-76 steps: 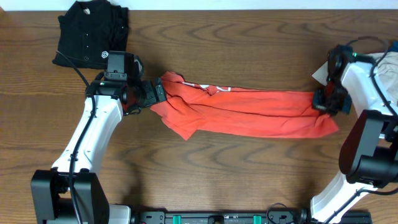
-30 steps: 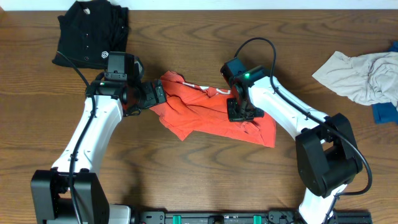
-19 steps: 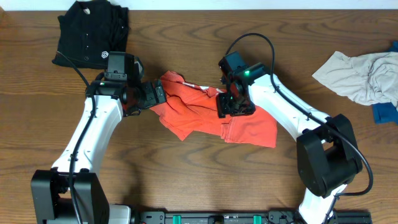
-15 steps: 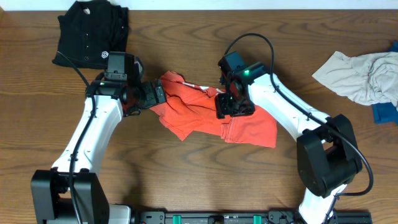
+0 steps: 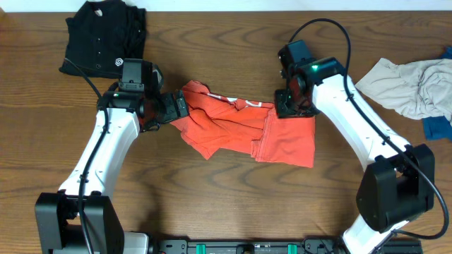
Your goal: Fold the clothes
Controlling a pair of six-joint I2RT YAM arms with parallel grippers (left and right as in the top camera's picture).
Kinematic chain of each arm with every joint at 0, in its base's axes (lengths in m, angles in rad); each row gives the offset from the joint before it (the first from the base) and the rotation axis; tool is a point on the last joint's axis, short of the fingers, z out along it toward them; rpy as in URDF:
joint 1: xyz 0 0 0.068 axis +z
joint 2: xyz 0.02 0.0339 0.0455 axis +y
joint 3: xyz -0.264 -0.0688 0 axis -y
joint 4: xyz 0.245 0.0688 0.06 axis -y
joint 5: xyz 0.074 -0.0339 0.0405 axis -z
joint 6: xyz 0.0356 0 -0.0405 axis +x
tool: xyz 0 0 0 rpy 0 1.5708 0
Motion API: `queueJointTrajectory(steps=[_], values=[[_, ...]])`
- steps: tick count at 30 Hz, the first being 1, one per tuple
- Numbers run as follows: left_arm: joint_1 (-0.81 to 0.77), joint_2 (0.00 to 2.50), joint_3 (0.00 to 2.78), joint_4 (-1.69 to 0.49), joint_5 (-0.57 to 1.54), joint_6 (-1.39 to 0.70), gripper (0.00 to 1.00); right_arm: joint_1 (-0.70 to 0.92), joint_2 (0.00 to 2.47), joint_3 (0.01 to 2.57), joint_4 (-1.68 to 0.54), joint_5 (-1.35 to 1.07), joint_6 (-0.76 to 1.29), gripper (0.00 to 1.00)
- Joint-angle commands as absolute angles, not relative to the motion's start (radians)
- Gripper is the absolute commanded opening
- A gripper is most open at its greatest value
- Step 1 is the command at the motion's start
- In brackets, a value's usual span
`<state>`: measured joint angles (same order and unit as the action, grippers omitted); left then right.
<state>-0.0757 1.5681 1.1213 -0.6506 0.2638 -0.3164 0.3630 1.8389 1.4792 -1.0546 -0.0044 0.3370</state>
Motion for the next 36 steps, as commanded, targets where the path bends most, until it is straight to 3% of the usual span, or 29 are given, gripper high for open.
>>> queueJointTrajectory(steps=[1, 3, 5, 22, 30, 36], values=[[-0.078, 1.577, 1.114, -0.659, 0.273, -0.308, 0.98, 0.349, 1.835, 1.446, -1.047, 0.016, 0.321, 0.19], [-0.078, 1.577, 1.114, -0.665, 0.273, -0.308, 0.98, 0.340, 1.835, 1.440, -1.046, 0.021, 0.340, 0.06], [-0.078, 1.577, 1.114, -0.666, 0.273, -0.308, 0.98, 0.329, 1.835, 1.423, -1.026, 0.023, 0.344, 0.01], [-0.078, 1.577, 1.114, -0.689, 0.273, -0.308, 0.98, 0.237, 1.835, 1.097, -0.562, 0.027, 0.262, 0.01], [-0.078, 1.577, 1.114, -0.696, 0.273, -0.308, 0.98, 0.206, 1.768, 1.141, -0.575, 0.022, 0.244, 0.01], [-0.078, 1.577, 1.114, -0.696, 0.273, -0.308, 0.98, 0.206, 1.639, 1.191, -0.625, -0.019, 0.222, 0.13]])
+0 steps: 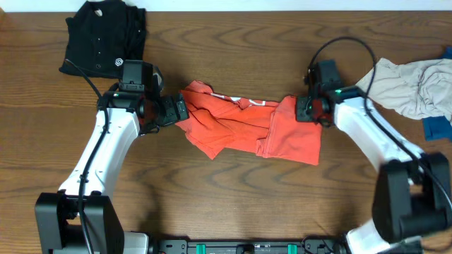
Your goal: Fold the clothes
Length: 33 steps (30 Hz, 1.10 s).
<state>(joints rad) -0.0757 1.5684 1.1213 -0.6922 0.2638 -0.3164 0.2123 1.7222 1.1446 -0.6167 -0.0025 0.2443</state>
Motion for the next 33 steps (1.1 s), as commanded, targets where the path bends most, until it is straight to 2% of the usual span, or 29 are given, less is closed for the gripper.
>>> queueJointTrajectory(steps=[1, 7, 12, 17, 24, 33], values=[[-0.078, 1.577, 1.114, -0.696, 0.273, -0.308, 0.98, 0.204, 1.618, 1.191, -0.632, -0.019, 0.223, 0.14], [-0.078, 1.577, 1.114, -0.695, 0.273, -0.308, 0.98, 0.162, 1.604, 1.176, -0.643, -0.133, 0.231, 0.11], [-0.078, 1.577, 1.114, -0.699, 0.273, -0.308, 0.98, 0.086, 1.655, 1.139, -0.619, -0.452, 0.214, 0.07], [-0.078, 1.577, 1.114, -0.699, 0.273, -0.308, 0.98, 0.015, 1.707, 1.094, -0.550, -0.807, 0.133, 0.10], [-0.078, 1.577, 1.114, -0.699, 0.273, -0.308, 0.98, -0.028, 1.785, 1.042, -0.524, -0.820, 0.111, 0.12], [-0.078, 1.577, 1.114, -0.700, 0.273, -0.308, 0.98, -0.064, 1.984, 1.010, -0.387, -0.859, 0.105, 0.13]])
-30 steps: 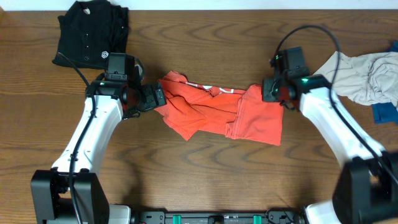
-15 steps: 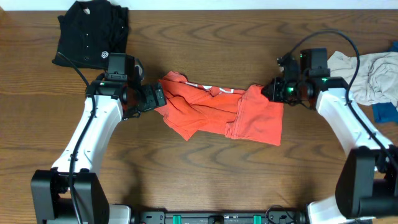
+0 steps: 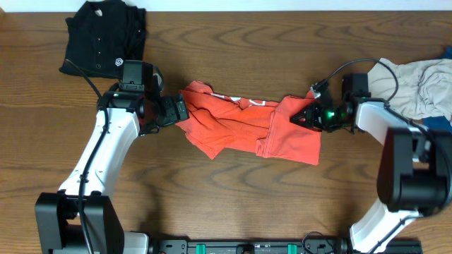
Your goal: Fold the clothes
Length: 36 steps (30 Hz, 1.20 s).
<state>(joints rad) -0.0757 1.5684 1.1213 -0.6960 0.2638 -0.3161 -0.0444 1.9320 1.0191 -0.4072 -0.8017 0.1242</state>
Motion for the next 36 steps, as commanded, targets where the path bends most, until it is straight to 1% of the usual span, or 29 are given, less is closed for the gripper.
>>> queueJointTrajectory(steps=[1, 7, 11, 14, 20, 22, 25, 27, 30, 36], values=[[-0.078, 1.577, 1.114, -0.701, 0.273, -0.308, 0.98, -0.069, 2.008, 1.010, -0.370, -0.872, 0.102, 0.14], [-0.078, 1.577, 1.114, -0.703, 0.273, -0.308, 0.98, -0.093, 2.065, 1.011, -0.337, -0.894, 0.069, 0.15], [-0.078, 1.577, 1.114, -0.702, 0.273, -0.308, 0.98, -0.095, 2.024, 1.014, -0.340, -0.974, 0.046, 0.16], [-0.078, 1.577, 1.114, -0.703, 0.273, -0.308, 0.98, -0.095, 1.955, 1.014, -0.359, -0.986, 0.047, 0.16], [-0.078, 1.577, 1.114, -0.706, 0.273, -0.308, 0.98, -0.094, 1.732, 1.014, -0.472, -0.984, 0.048, 0.18], [-0.078, 1.577, 1.114, -0.706, 0.273, -0.308, 0.98, -0.086, 1.678, 1.013, -0.524, -0.976, 0.047, 0.23], [-0.078, 1.577, 1.114, -0.705, 0.273, -0.308, 0.98, -0.052, 1.644, 1.012, -0.664, -0.898, 0.032, 0.24], [-0.078, 1.577, 1.114, -0.706, 0.273, -0.308, 0.98, -0.025, 1.650, 0.998, -0.705, -0.895, 0.006, 0.24], [-0.078, 1.577, 1.114, -0.706, 0.273, -0.308, 0.98, 0.020, 1.662, 0.943, -0.673, -0.894, 0.002, 0.24], [-0.078, 1.577, 1.114, -0.714, 0.273, -0.308, 0.98, 0.065, 1.695, 0.797, -0.494, -0.894, 0.058, 0.25]])
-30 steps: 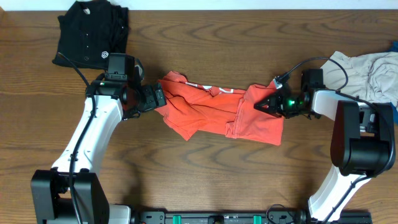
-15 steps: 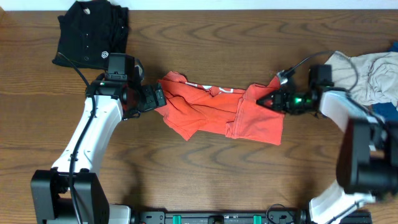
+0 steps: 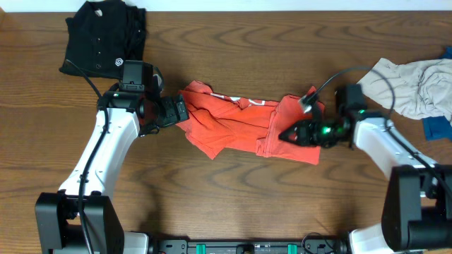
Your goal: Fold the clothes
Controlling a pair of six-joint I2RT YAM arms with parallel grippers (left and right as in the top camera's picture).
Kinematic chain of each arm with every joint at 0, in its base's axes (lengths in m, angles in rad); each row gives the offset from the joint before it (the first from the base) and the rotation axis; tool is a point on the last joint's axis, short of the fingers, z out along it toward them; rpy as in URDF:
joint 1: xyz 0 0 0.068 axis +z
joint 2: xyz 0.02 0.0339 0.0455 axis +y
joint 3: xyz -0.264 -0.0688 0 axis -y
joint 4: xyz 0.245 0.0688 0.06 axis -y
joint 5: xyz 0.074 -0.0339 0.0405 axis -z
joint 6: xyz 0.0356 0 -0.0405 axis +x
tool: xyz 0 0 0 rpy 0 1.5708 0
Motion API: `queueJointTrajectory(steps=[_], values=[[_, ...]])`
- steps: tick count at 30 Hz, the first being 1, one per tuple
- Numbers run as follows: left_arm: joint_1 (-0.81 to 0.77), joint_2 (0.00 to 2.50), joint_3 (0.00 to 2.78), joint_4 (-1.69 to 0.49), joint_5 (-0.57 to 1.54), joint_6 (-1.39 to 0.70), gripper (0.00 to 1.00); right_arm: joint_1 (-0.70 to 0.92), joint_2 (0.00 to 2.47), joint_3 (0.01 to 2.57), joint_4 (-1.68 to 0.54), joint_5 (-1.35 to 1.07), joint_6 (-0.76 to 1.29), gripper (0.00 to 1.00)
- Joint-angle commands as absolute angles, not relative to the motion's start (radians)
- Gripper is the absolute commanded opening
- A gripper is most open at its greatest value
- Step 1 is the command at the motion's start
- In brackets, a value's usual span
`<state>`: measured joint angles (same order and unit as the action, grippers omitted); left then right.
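A crumpled orange garment (image 3: 229,125) lies across the middle of the wooden table, its right part a flatter flap. My left gripper (image 3: 181,109) sits at the garment's left edge and looks shut on the cloth there. My right gripper (image 3: 287,134) reaches in low from the right and rests on the flap's right part. Its fingers are dark against the cloth, and whether they are pinching it does not show.
A folded black garment (image 3: 102,39) lies at the back left corner. At the right edge a beige garment (image 3: 413,85) is heaped up, with a bit of blue cloth (image 3: 438,128) beside it.
My right gripper has moved from the flap's upper right corner down and a little left, onto the flap's right side. The left arm and the garment look unchanged.
At first my right gripper was at the top of the flap, with the left one at the garment's left edge. Then the right gripper was further right and the flap had shifted right with it. Then the arm lay low at the flap's corner; now it is lower on the flap.
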<state>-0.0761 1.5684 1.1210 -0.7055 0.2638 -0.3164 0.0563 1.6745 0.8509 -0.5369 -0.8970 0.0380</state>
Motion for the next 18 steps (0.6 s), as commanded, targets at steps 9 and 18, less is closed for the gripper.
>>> queueJointTrajectory(steps=[9, 18], values=[[-0.078, 1.577, 1.114, -0.717, 0.273, -0.308, 0.98, 0.056, 1.719, 0.712, -0.381, -0.837, 0.081, 0.30], [-0.078, 1.577, 1.114, -0.717, 0.273, -0.308, 0.98, 0.056, 1.795, 0.711, -0.338, -0.809, 0.110, 0.30]])
